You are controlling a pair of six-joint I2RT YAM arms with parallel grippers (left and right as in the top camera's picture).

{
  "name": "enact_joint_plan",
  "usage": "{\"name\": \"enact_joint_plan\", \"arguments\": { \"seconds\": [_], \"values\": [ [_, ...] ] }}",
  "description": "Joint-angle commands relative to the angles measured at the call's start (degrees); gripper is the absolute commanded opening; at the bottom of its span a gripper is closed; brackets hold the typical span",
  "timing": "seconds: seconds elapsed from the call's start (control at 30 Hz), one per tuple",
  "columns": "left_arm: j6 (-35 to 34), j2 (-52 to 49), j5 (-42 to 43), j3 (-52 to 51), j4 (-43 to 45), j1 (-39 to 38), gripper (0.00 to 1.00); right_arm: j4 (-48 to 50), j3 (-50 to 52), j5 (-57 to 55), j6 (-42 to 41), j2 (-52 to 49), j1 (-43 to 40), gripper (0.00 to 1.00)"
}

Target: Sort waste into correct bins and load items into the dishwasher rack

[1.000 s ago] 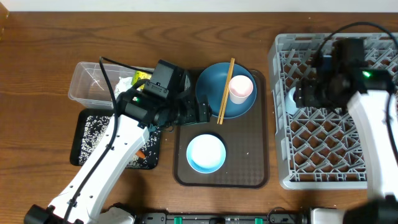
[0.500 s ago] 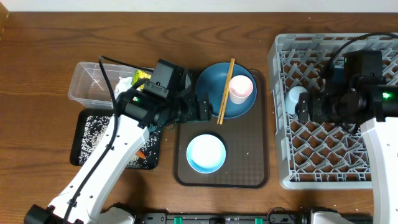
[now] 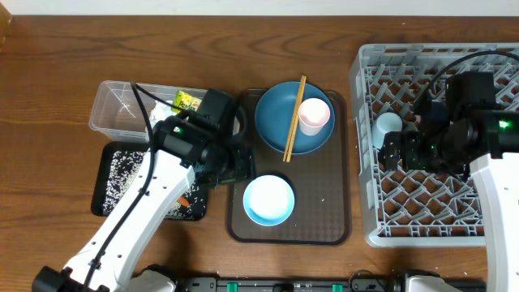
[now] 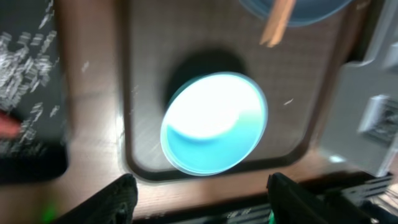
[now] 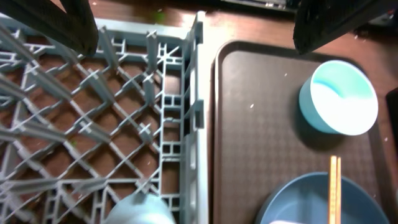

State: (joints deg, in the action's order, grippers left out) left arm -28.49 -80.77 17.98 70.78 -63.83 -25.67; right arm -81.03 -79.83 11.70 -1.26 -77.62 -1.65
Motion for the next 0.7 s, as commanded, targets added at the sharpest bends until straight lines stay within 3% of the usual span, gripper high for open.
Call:
{"name": "enact_joint_plan", "arguments": {
  "seconds": [0.0, 0.13, 0.37, 0.67],
  "values": [
    [0.11, 0.31, -2.6, -3.15, -1.73, -0.2, 0.66, -1.22, -0.72, 2.47, -0.42, 0.04, -0.52, 0.99],
    [0.11, 0.31, -2.6, -9.62, 0.35, -0.17, 0.64, -3.04, -0.7, 2.47, -0.42, 0.04, -0.52, 0.99],
    [-1.22, 0.28, -0.48, -19.96, 11.41, -0.17, 0.62, -3.76, -0.66, 2.47, -0.42, 0.04, -0.52, 0.99],
    [-2.25, 0.28, -0.44, -21.9, 16.65, -0.17, 0.57, -4.04, -0.24, 2.23, -0.37, 0.04, -0.52, 0.99]
  ]
}}
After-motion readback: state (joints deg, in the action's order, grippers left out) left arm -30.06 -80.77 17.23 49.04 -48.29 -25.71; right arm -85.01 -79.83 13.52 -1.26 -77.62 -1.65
